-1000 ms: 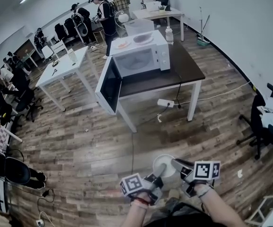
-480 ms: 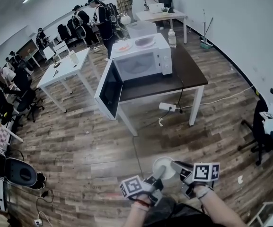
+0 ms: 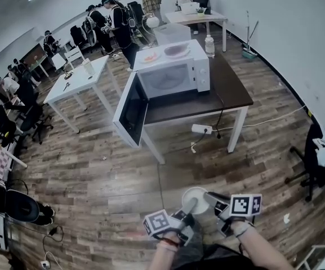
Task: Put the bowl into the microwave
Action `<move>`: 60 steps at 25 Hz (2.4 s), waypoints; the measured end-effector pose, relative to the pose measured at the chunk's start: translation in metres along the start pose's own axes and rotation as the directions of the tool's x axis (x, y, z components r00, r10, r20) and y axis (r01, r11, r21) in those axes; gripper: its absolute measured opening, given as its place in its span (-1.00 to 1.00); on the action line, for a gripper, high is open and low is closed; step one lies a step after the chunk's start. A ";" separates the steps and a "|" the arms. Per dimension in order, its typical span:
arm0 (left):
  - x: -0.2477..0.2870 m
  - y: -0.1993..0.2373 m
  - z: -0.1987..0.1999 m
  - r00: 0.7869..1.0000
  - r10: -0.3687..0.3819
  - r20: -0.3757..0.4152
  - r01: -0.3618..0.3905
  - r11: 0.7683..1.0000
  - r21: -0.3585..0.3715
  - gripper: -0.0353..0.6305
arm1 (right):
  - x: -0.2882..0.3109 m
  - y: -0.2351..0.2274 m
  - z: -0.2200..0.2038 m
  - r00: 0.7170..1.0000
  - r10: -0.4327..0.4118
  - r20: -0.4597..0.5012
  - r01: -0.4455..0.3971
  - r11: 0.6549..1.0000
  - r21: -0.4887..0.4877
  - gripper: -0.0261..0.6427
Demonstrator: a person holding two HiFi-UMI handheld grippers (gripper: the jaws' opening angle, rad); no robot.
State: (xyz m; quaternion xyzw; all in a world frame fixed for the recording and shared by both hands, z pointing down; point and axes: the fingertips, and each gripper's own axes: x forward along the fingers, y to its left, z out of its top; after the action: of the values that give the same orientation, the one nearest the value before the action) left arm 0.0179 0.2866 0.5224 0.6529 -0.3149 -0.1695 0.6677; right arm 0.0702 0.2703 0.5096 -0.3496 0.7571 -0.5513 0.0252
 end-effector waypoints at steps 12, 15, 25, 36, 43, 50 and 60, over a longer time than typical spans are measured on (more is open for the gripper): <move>0.047 -0.006 0.087 1.000 0.002 -0.001 -0.002 1.000 0.007 -0.33 | 0.067 -0.005 0.071 1.000 0.000 -0.004 0.000 1.000 0.008 -0.63; 0.060 -0.010 0.110 1.000 0.002 -0.009 -0.002 1.000 0.008 -0.33 | 0.085 -0.005 0.091 1.000 -0.001 0.002 0.001 1.000 0.009 -0.63; 0.098 -0.008 0.174 0.999 0.011 -0.042 -0.011 1.000 0.003 -0.33 | 0.136 -0.013 0.143 1.000 -0.024 0.018 0.024 1.000 0.020 -0.64; 0.121 -0.007 0.209 0.998 -0.015 -0.063 0.013 1.000 -0.027 -0.33 | 0.165 -0.023 0.171 0.998 -0.052 0.038 0.051 0.998 0.023 -0.64; 0.134 -0.003 0.225 0.999 -0.010 -0.053 0.009 1.000 -0.021 -0.33 | 0.178 -0.028 0.187 0.998 -0.043 0.043 0.042 0.999 0.032 -0.64; 0.164 -0.005 0.248 0.999 -0.025 -0.020 0.025 1.000 -0.015 -0.33 | 0.195 -0.039 0.220 0.998 -0.039 0.042 0.038 0.999 0.016 -0.64; 0.208 -0.014 0.303 0.998 -0.024 0.060 0.025 0.999 -0.022 -0.33 | 0.236 -0.048 0.282 0.998 -0.026 0.062 0.027 1.000 -0.013 -0.65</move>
State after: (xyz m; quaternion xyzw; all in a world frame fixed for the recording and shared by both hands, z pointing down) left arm -0.0190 -0.0789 0.5351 0.6438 -0.3248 -0.2008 0.6631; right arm 0.0350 -0.0987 0.5221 -0.3768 0.7549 -0.5353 0.0390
